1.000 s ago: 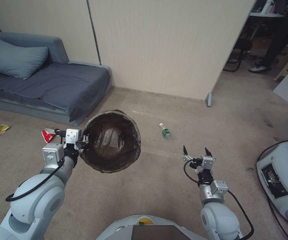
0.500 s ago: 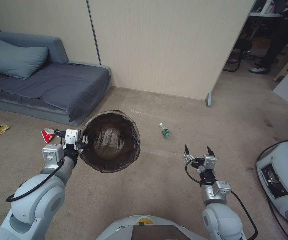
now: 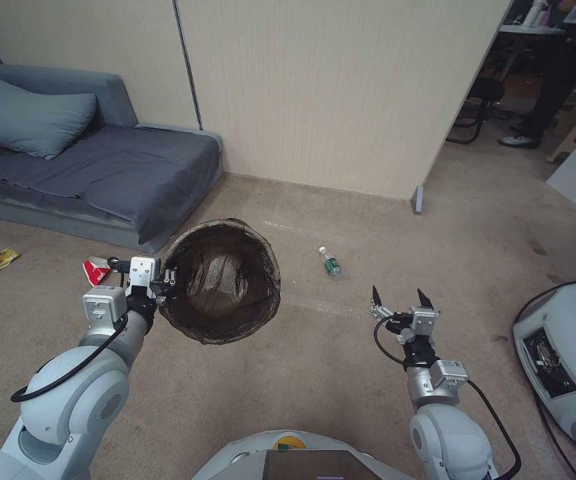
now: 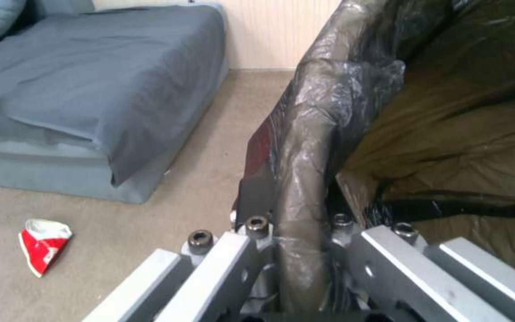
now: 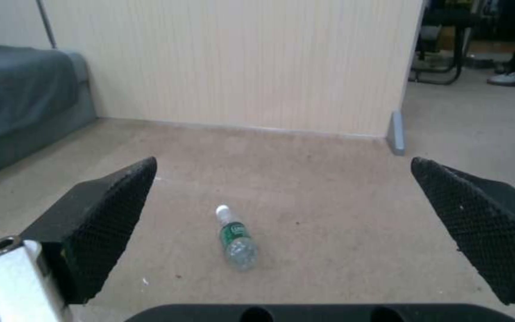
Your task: Pick up the trash bin, then pick up the garbage from the floor and place it into the trash bin.
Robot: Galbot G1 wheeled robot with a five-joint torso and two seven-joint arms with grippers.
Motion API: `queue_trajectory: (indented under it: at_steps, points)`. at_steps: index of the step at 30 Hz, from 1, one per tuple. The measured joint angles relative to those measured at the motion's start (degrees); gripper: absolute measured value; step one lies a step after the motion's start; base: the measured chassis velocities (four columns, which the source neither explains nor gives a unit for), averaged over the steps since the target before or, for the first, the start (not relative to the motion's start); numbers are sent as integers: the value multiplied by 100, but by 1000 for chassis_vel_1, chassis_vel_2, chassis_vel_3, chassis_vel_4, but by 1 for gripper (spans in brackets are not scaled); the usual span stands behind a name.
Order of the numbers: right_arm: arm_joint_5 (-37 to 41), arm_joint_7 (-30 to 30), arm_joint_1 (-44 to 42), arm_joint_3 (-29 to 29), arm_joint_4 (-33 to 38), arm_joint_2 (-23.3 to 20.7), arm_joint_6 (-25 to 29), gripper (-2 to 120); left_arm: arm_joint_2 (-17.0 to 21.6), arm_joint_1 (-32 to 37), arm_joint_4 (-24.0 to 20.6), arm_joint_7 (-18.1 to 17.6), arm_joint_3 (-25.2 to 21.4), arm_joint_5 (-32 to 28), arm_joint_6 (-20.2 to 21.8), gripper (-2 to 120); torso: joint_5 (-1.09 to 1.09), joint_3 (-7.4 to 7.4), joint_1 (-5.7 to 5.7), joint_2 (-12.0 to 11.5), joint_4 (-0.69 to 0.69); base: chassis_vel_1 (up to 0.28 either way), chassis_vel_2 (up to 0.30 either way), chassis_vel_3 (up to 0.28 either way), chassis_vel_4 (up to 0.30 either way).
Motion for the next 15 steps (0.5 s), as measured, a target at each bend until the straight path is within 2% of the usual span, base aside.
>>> queue_trajectory:
  at_steps: [5, 15]
  points:
    - [64, -6, 0, -26, 5, 12, -7, 100, -7, -24, 2, -78, 13, -2, 0, 0, 0, 0, 0, 0, 0, -90, 88, 109, -77]
    - [61, 0, 33, -51, -36, 29, -12, 100, 3, -52, 7, -63, 11, -16, 0, 0, 0, 1, 0, 0, -2, -163, 170, 159, -168]
